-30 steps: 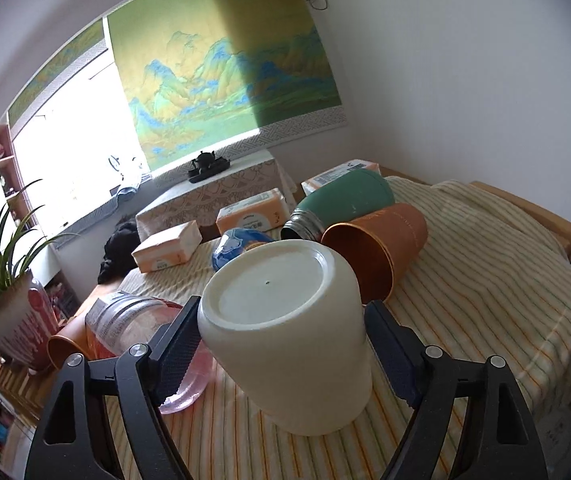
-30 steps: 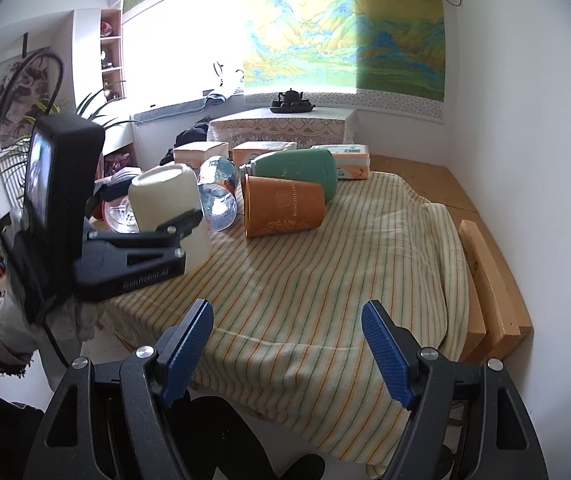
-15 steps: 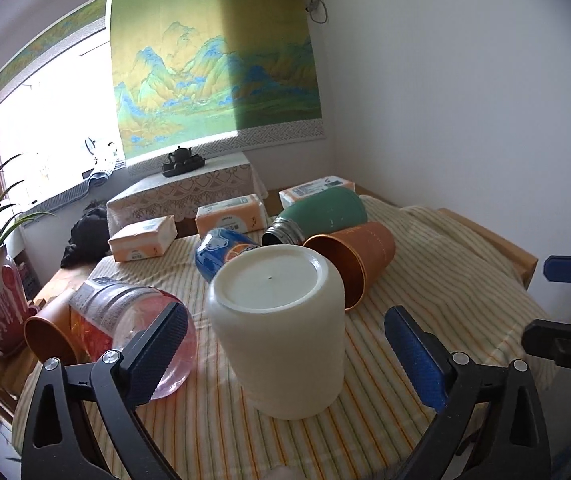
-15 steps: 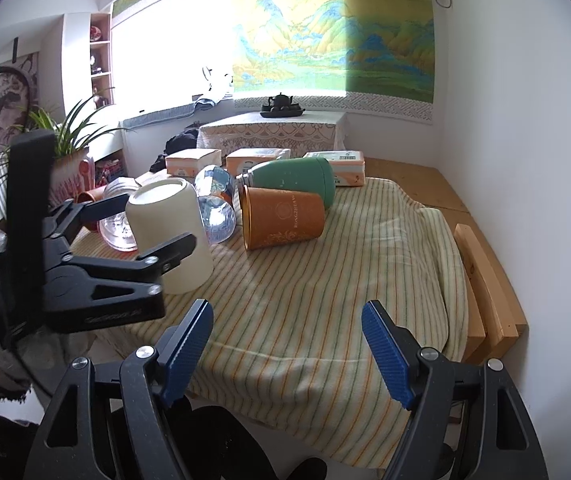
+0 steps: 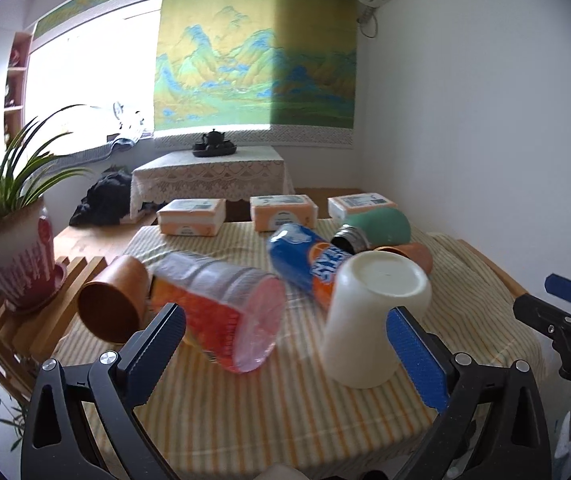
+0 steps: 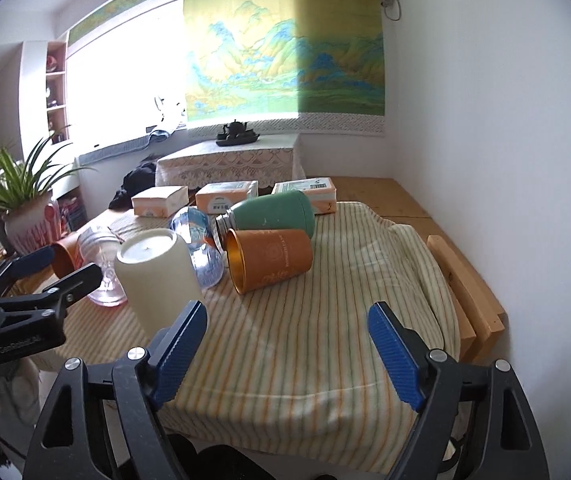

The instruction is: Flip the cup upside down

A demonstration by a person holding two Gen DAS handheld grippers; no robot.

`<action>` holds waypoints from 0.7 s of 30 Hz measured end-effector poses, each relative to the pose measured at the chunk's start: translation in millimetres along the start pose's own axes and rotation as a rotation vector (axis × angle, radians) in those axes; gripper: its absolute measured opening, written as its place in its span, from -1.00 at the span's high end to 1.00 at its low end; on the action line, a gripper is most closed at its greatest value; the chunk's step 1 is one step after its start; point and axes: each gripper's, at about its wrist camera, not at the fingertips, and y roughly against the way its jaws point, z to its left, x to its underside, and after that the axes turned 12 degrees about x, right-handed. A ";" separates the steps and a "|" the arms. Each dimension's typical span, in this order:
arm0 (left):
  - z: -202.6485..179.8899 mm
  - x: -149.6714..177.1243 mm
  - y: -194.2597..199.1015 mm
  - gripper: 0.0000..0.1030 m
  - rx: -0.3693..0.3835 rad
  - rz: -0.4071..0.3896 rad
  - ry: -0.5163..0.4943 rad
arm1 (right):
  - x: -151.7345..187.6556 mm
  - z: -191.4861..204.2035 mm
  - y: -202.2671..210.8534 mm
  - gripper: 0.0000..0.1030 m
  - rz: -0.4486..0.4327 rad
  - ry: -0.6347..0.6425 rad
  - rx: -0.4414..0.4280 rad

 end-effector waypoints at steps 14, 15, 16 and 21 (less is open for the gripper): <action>64.8 -10.7 59.7 -0.98 -0.030 -0.037 0.086 | 3.6 38.3 20.6 -0.67 -0.054 -0.058 0.071; 65.5 -10.3 63.1 -0.98 -0.035 -0.041 0.083 | 4.7 39.8 21.1 -0.67 -0.057 -0.061 0.075; 66.2 -9.7 66.5 -0.98 -0.043 -0.047 0.084 | 6.0 41.3 21.9 -0.67 -0.058 -0.066 0.077; 68.9 -3.6 77.6 -0.98 -0.068 -0.055 0.100 | 7.8 47.3 26.2 -0.67 -0.080 -0.078 0.106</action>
